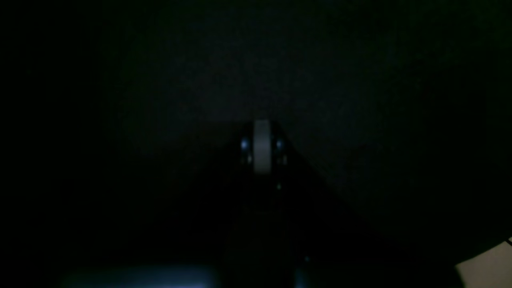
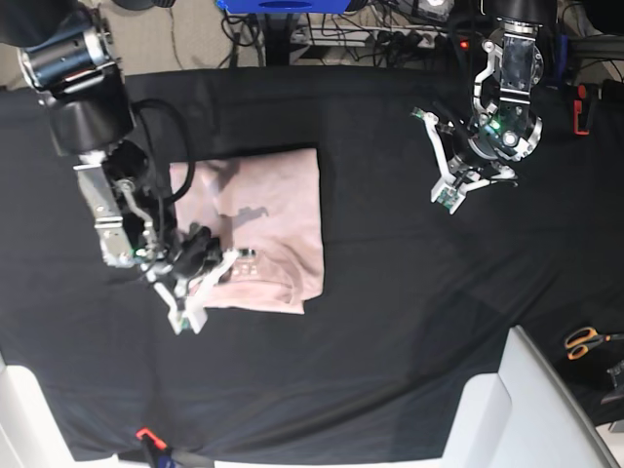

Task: Fold the T-shirt properly
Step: 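Press and smooth the folded shirt's edge with the right gripper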

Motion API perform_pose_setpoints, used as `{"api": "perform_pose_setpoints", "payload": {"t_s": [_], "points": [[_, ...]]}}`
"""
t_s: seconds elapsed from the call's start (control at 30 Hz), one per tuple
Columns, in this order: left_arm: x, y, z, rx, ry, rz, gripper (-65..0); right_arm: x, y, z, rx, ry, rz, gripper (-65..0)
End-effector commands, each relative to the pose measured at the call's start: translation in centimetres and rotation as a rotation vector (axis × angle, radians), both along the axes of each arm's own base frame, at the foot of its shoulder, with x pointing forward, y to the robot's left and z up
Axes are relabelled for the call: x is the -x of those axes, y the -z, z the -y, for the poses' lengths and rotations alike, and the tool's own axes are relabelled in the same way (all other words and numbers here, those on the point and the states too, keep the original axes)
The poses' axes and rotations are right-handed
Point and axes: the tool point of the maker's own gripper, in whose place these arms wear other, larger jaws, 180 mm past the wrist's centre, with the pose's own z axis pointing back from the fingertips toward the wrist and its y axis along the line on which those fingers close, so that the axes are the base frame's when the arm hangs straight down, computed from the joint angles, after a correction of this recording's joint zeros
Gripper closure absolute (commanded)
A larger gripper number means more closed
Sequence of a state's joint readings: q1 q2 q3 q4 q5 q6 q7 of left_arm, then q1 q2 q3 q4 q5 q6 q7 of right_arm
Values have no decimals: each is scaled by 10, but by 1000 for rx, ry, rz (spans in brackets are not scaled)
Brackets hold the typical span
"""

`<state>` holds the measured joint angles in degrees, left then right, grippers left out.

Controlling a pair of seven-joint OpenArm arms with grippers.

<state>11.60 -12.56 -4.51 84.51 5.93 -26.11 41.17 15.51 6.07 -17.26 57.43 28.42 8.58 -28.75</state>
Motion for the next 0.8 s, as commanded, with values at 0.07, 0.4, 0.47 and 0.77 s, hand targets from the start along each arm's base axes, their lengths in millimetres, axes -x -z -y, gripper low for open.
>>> {"api": "perform_pose_setpoints", "payload": {"t_s": [0.07,0.4,0.47,0.77], "points": [[-7,-7,-3,-4,2,30,0,-14,-11,-14,-37,-23,31,-9],[-3,-5,-4,-5,-2,22,0,-40,-4,-11,-44,14,32,-9],[-3,-5,-5,-5,-4,22,0,-42,-1,-6,-35,23,24,-9],[-3,-5,-3,-4,0,21,0,-60,-10,36,5,92,122,-9]]}}
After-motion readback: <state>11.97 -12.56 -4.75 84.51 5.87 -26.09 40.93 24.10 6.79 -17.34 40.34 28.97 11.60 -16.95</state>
